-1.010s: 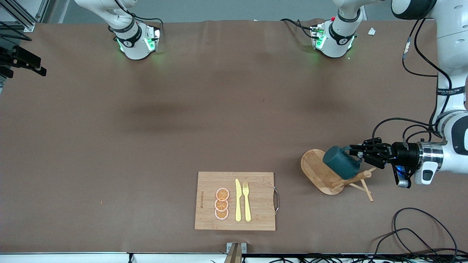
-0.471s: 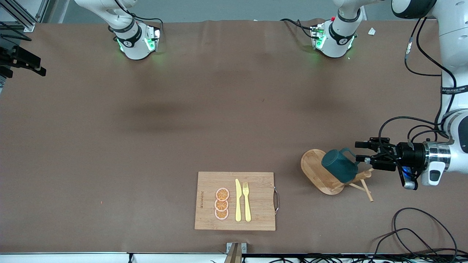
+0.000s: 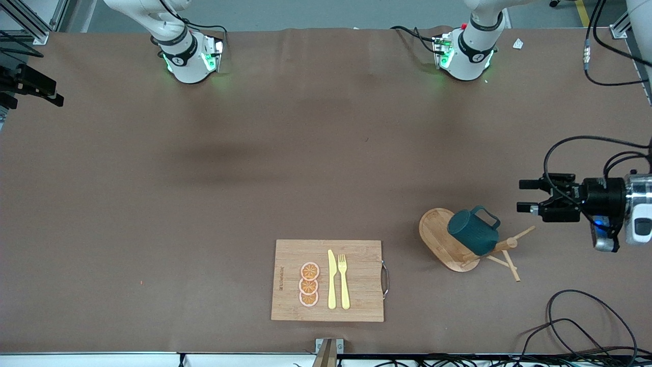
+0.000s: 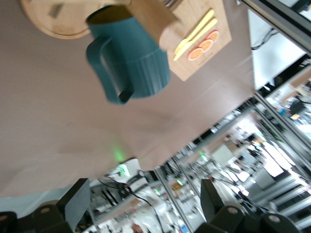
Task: Pass cup and hang on rack
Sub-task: 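Open the left gripper and withdraw it from the mug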
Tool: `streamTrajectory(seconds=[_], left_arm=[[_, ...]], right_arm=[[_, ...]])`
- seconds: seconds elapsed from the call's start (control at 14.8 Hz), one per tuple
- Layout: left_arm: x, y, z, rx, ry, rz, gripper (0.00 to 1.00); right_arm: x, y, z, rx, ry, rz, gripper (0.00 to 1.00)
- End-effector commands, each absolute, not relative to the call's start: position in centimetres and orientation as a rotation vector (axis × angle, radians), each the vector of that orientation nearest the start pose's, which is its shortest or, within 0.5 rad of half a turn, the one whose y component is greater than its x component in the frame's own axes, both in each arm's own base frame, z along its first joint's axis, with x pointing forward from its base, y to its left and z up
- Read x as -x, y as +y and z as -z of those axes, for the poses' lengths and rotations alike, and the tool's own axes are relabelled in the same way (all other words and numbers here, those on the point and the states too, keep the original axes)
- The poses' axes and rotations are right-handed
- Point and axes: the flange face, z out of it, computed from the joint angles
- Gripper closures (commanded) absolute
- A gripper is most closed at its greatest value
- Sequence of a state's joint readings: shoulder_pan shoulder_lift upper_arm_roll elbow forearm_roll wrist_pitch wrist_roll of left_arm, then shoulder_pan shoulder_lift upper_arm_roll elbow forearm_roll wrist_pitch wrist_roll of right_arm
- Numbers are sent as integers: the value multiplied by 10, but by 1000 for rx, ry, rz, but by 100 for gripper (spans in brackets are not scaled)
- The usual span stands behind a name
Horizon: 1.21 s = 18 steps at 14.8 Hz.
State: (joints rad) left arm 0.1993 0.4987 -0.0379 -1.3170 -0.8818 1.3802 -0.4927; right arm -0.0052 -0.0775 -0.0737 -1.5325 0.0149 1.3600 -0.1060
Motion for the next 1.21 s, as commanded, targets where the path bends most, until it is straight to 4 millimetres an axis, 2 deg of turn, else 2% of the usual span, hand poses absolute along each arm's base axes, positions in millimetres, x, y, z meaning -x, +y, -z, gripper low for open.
streamTrajectory(seconds=[0.0, 0.27, 0.4, 0.54, 0.61, 0.81, 0.94, 1.08, 1.14], left_arm=[[-646, -1, -512, -2265, 729, 622, 0], [-618, -27, -566, -2554, 652, 491, 0], [-600, -42, -594, -2755, 567, 384, 0], [-585, -56, -614, -2908, 450, 293, 0], [-580, -57, -621, -2938, 437, 270, 0], [-568, -58, -629, -2971, 282, 233, 0], [-558, -60, -625, -3023, 200, 197, 0], [-537, -77, -613, -3058, 162, 139, 0], [-523, -85, -617, -3083, 133, 74, 0]], right_arm=[[-498, -42, -669, 3105, -48, -129, 0], [-497, -41, -668, 3099, -41, -140, 0], [-497, -41, -668, 3089, -40, -143, 0], [-497, -40, -668, 3088, -41, -140, 0], [-497, -41, -668, 3088, -41, -138, 0], [-497, -40, -668, 3087, -48, -143, 0], [-496, -40, -669, 3087, -53, -143, 0], [-496, -40, -668, 3086, -55, -149, 0], [-496, -41, -668, 3087, -57, -150, 0]])
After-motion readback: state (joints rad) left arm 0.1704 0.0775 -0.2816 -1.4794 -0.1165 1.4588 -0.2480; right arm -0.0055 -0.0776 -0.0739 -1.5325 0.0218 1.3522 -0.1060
